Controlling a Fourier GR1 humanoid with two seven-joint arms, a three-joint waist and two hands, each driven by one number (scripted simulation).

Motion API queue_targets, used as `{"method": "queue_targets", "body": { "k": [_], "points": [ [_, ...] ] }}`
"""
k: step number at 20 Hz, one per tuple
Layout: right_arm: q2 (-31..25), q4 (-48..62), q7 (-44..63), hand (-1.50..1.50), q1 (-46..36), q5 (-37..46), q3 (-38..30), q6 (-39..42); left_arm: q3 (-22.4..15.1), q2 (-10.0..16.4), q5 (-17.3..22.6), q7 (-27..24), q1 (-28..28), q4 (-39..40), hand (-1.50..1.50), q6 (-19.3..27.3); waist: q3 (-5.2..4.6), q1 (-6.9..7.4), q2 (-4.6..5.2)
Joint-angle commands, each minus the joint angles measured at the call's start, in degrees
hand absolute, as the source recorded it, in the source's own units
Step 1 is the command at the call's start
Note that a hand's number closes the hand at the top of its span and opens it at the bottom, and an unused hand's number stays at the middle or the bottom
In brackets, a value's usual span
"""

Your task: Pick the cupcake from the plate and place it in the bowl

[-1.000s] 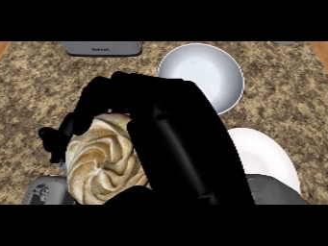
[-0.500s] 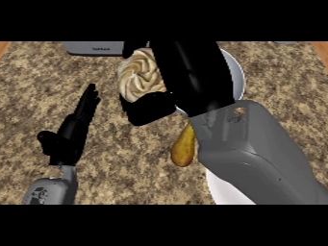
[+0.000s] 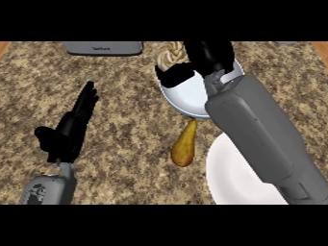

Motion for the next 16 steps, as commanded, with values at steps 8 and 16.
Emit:
{"method": "queue_targets", "body": {
  "k": [8,16],
  "points": [
    [-1.98,24.81,-17.93,1.5,-1.82,-2.82,-8.25,0.08,-1.39,-1.5,-0.69,0.14,1.06,-1.21,0.0,0.27,0.0,0.57,0.24],
    [-0.38,30.58,-28.8,-1.5,0.6,-10.07,-13.34,5.87,0.51,0.02,-0.13,-0.25,-0.54,0.21,0.0,-0.83,0.01,-0.04,0.03]
  ]
}}
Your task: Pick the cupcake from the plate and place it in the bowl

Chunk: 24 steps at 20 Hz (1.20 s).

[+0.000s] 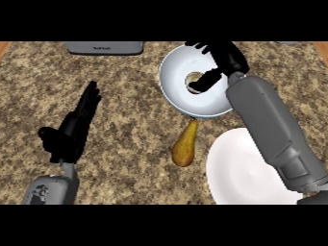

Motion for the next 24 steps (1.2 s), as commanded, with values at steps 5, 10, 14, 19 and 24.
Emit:
{"method": "queue_targets", "body": {
  "k": [5,10,14,19,24],
  "points": [
    [1.69,3.55,-13.93,-1.5,-0.76,-7.9,-8.2,-1.95,2.29,0.51,1.12,-0.83,-2.23,2.08,0.0,-0.34,0.0,-0.25,0.05],
    [1.64,-0.67,-15.83,-1.5,2.13,-10.95,-11.7,-5.24,1.68,0.94,0.79,-0.16,-0.06,0.37,0.0,-0.87,0.0,-0.75,-0.37],
    [-1.74,-2.67,-10.56,-1.5,-0.24,-16.49,-15.74,2.0,0.66,-0.33,-0.04,-2.43,1.53,1.13,0.0,-0.32,-0.02,-0.91,-0.41],
    [-4.89,-6.52,-6.03,-1.5,2.0,-22.64,-19.01,9.5,-0.32,-1.43,-1.34,-3.35,2.86,1.37,0.0,0.75,-0.02,-1.29,-0.53],
    [-6.85,-11.84,-6.92,-1.5,8.69,-27.27,-20.02,15.51,2.13,0.19,0.57,-0.14,-0.4,1.31,0.0,-0.56,-0.02,-1.26,-0.47]
  ]
}}
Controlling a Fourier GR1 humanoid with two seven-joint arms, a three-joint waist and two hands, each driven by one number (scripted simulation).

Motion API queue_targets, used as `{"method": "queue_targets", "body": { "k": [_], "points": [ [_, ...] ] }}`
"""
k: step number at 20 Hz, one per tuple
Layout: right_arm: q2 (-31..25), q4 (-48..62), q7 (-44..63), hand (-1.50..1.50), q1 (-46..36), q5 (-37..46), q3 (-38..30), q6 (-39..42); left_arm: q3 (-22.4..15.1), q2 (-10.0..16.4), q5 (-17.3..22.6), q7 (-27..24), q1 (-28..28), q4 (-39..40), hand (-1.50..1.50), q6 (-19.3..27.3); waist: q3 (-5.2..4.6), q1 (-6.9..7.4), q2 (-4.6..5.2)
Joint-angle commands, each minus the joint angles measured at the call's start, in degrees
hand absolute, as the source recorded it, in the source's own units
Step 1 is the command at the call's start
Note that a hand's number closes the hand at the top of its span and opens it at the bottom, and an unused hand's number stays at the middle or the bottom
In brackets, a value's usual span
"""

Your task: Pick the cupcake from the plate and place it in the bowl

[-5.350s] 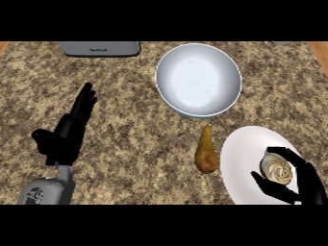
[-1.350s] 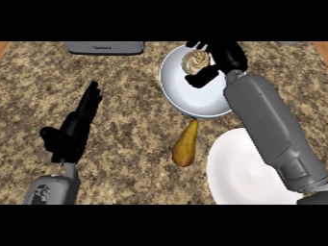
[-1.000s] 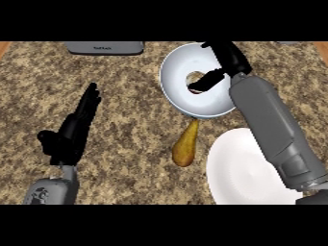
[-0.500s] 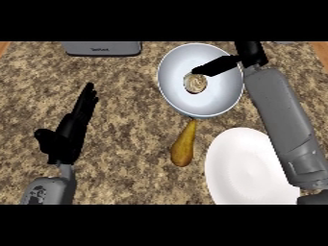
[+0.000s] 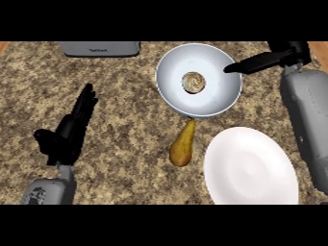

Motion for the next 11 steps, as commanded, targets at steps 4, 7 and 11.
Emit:
{"method": "queue_targets", "body": {
  "k": [4,7,11],
  "points": [
    [-4.67,-2.36,-2.67,-1.5,6.86,-6.78,-2.24,11.61,1.48,0.8,0.81,-3.12,0.24,2.78,0.0,-1.5,-0.01,0.18,0.17],
    [-4.35,-6.18,-3.2,-1.5,9.55,-6.83,-0.62,12.19,1.82,0.44,1.03,-0.89,-0.81,1.69,0.0,-1.02,-0.01,0.21,0.12],
    [-5.45,-10.22,-1.07,-1.5,13.29,-8.06,-0.37,13.78,-1.57,-1.02,-2.12,1.86,0.78,-3.36,0.0,1.42,0.0,0.18,0.01]
  ]
}}
